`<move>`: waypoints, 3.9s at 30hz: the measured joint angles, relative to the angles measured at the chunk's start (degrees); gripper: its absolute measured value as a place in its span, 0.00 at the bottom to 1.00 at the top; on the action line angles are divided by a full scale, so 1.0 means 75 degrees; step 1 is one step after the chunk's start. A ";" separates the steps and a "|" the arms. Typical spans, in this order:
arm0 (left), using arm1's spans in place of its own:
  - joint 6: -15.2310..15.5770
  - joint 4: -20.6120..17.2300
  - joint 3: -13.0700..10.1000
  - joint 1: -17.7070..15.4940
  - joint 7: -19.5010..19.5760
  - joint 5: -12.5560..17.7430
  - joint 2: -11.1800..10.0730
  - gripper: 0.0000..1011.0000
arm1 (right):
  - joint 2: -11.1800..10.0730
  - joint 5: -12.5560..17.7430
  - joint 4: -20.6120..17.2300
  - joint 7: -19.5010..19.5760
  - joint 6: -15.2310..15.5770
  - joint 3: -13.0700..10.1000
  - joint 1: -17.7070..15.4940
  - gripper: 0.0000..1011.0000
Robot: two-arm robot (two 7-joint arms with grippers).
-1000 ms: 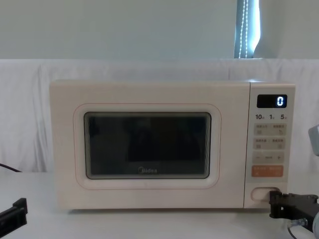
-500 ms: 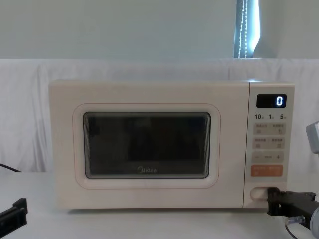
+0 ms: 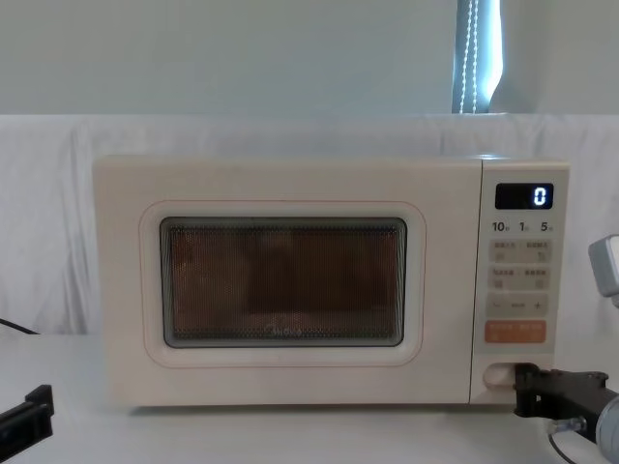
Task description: Press the button to open the microwave door with one hand; close the microwave door with the other hand.
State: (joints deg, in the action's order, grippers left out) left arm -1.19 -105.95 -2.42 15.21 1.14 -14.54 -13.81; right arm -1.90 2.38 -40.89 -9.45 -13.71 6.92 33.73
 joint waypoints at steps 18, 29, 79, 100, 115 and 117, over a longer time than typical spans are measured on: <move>0.0000 0.0001 0.0009 0.0003 -0.0001 0.0000 -0.0001 0.99 | 0.0081 -0.0023 0.0340 0.0019 -0.0143 0.0011 0.0189 0.00; 0.0000 -0.0001 -0.0001 0.0000 0.0000 0.0000 0.0000 0.99 | 0.0101 -0.0049 0.0449 0.0031 -0.0165 0.0001 0.0249 0.00; 0.0000 0.0000 0.0001 0.0000 0.0000 0.0000 0.0000 0.99 | -0.0177 -0.0028 -0.3607 0.0170 0.0897 0.0153 -0.2420 0.00; 0.0000 0.0000 0.0001 0.0000 0.0000 0.0000 0.0000 0.99 | -0.0307 -0.0379 -0.4331 0.0382 0.0365 0.0311 -0.3260 0.00; 0.0000 0.0000 0.0000 0.0000 0.0000 0.0000 0.0000 0.99 | -0.0299 -0.0379 -0.4319 0.0375 0.0379 0.0306 -0.3241 0.00; 0.0000 0.0000 0.0000 0.0000 0.0000 0.0000 0.0000 0.99 | -0.0299 -0.0378 -0.4318 0.0374 0.0380 0.0306 -0.3240 0.00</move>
State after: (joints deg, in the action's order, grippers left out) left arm -1.19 -105.95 -2.41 15.21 1.14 -14.54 -13.81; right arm -4.14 -0.45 -73.27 -6.64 -10.85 9.21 9.43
